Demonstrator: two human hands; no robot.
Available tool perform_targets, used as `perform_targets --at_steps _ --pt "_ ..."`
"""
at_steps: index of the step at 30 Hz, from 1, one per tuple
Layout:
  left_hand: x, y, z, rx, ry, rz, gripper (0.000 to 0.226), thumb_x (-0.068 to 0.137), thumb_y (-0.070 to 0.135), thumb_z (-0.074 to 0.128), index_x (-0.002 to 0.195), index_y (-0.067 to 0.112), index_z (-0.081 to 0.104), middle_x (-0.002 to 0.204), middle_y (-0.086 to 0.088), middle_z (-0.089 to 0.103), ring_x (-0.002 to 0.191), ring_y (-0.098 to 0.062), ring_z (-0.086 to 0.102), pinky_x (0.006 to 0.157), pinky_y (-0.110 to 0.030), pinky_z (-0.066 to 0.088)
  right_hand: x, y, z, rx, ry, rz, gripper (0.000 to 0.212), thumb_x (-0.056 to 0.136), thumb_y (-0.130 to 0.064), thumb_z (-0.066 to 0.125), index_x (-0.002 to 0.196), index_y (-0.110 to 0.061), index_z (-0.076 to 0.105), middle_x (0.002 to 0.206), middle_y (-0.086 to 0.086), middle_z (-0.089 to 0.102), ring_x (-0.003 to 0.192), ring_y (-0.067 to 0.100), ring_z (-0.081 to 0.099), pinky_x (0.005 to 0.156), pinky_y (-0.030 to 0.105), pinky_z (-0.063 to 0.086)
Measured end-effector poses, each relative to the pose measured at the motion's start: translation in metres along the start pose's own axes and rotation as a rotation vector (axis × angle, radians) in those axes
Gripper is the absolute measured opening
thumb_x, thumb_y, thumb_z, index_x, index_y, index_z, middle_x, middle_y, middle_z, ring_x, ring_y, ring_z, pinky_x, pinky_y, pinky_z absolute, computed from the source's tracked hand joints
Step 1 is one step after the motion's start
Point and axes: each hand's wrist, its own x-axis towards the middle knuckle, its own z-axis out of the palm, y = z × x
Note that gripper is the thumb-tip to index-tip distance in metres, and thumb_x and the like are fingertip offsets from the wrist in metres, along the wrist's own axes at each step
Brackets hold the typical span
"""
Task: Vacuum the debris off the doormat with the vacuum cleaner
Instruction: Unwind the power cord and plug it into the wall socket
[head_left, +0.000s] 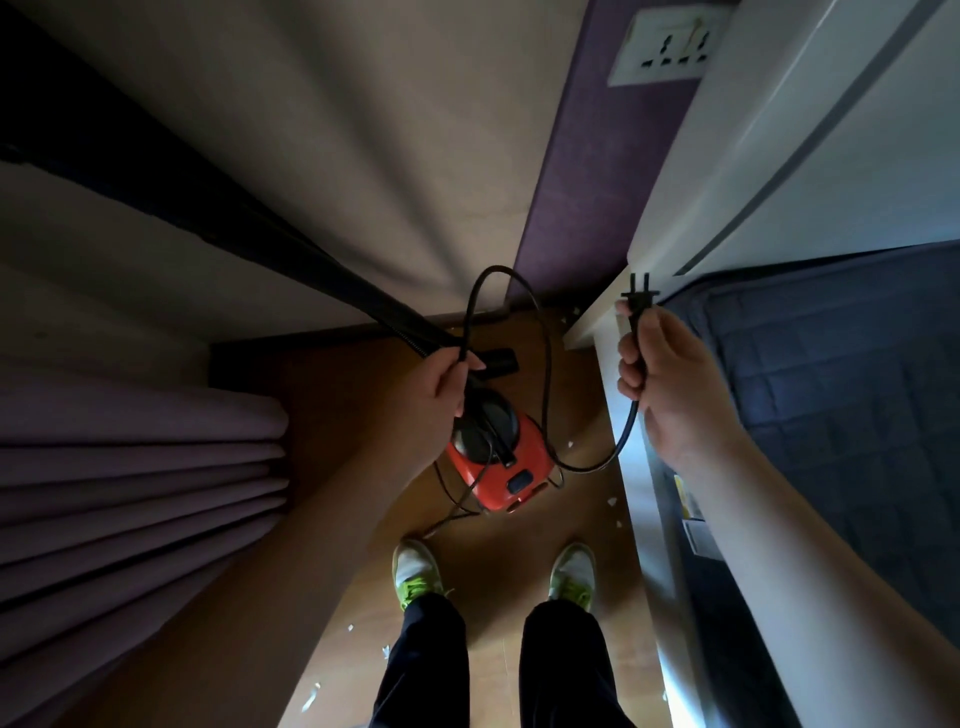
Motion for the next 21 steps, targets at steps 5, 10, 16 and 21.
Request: perform_targets --at_steps 5,10,16,21 --pt "-0.001 0.009 -0.022 0.111 -0.036 0.047 0.026 0.106 0.022 0.037 0.118 0.034 0.057 0.088 0.003 0.059 0.079 -0.005 0.055 0.068 -0.022 0.040 -0.003 -0.022 0.014 -0.068 -0.040 -0.003 0.023 0.105 -0.017 0.039 0.109 -0.019 0.062 0.083 -0.003 0.069 0.059 0.007 0.054 0.051 0.019 0.040" --pt "-0.001 0.015 -0.037 0.194 -0.019 0.082 0.030 0.104 0.023 0.044 0.133 0.026 0.048 0.083 0.004 0.065 0.066 -0.003 0.061 0.054 -0.015 0.041 -0.004 -0.043 0.022 -0.174 0.060 0.031 0.025 0.103 -0.027 0.045 0.099 -0.012 0.065 0.083 0.000 0.072 0.052 0.008 0.057 0.047 0.020 0.039" --pt "0.021 0.042 -0.039 0.355 0.058 0.247 0.031 0.101 0.026 0.051 0.131 0.023 0.058 0.100 0.007 0.066 0.092 -0.009 0.064 0.073 -0.018 0.046 0.042 -0.062 0.031 -0.205 0.200 0.031 0.024 0.102 -0.027 0.048 0.102 -0.013 0.068 0.069 0.000 0.060 0.045 0.004 0.043 0.042 0.017 0.033" --pt "0.057 0.066 -0.026 0.303 0.107 0.377 0.035 0.100 0.021 0.053 0.135 0.022 0.059 0.096 0.008 0.065 0.083 -0.001 0.059 0.076 -0.016 0.046 0.101 -0.073 0.037 -0.274 0.207 -0.007 0.020 0.099 -0.026 0.054 0.087 -0.016 0.066 0.069 -0.001 0.063 0.046 0.006 0.043 0.046 0.021 0.035"
